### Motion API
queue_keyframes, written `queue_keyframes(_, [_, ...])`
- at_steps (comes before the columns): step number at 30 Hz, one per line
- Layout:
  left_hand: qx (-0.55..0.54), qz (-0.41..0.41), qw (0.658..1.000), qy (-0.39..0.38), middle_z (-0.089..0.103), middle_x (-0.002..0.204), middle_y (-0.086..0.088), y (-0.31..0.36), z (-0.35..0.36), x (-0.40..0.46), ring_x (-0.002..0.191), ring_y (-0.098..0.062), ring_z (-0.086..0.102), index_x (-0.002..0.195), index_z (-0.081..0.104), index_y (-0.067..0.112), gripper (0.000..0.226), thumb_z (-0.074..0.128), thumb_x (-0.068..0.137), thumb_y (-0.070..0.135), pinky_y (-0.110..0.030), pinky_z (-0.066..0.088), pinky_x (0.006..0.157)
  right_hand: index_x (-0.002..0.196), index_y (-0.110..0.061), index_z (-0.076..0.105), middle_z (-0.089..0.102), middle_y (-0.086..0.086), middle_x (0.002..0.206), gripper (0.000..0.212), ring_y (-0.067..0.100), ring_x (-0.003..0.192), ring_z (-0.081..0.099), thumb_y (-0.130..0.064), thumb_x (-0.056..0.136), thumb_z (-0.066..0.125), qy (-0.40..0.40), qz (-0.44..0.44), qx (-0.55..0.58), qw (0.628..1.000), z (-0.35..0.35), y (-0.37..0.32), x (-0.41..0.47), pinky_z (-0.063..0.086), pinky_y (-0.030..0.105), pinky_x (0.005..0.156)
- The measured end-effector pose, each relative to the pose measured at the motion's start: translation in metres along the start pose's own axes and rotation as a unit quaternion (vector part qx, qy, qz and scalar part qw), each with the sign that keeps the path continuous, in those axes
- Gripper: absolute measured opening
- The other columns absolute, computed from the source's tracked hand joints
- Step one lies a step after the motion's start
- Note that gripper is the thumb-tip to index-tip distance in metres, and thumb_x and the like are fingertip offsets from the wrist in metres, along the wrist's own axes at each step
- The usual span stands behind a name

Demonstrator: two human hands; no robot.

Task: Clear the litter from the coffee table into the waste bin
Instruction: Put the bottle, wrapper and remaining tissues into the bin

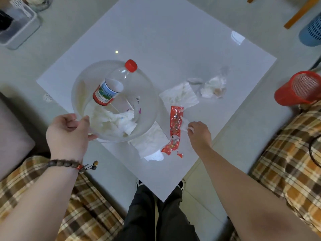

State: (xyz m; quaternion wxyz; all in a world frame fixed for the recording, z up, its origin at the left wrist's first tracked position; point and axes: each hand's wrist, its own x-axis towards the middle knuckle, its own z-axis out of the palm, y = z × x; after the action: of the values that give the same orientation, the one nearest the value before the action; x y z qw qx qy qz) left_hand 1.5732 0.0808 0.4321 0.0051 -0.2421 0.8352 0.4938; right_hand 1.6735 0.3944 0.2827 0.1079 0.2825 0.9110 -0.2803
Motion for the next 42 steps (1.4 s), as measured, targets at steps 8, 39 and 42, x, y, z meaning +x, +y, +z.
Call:
queue_keyframes(8, [0.028,-0.019,0.999,-0.009,0.054,0.085,-0.002,0.018,-0.005,-0.022,0.070,-0.032,0.066,0.121,0.054,0.002,0.036,0.064,0.090,0.017,-0.022,0.056,0.046,0.091,-0.012,0.068,0.067,0.002,0.090,0.009,0.016,0.082,0.060,-0.011,0.083,0.065,0.117,-0.173,0.259,0.943,-0.073,-0.137,-0.044,0.049,0.026,0.075])
queue_keyframes(39, [0.016,-0.052,0.997,0.047,0.065,0.105,-0.029,-0.064,-0.107,0.009,0.085,-0.034,0.073,0.116,0.060,0.005,0.036,0.067,0.088,0.026,-0.032,0.062,0.061,0.109,-0.016,0.065,0.059,0.003,0.115,0.030,0.022,0.108,0.049,-0.002,0.085,0.054,-0.091,-0.158,-0.182,0.966,0.105,-0.103,-0.038,0.048,0.031,0.074])
queue_keyframes(42, [0.027,-0.047,0.997,0.048,0.065,0.103,-0.028,-0.063,-0.112,0.012,0.079,-0.032,0.073,0.115,0.060,0.006,0.033,0.067,0.088,0.025,-0.026,0.061,0.056,0.100,-0.013,0.068,0.064,0.005,0.097,0.027,0.024,0.091,0.060,-0.003,0.089,0.046,-0.098,-0.112,-0.135,0.980,0.093,-0.116,-0.039,0.048,0.030,0.066])
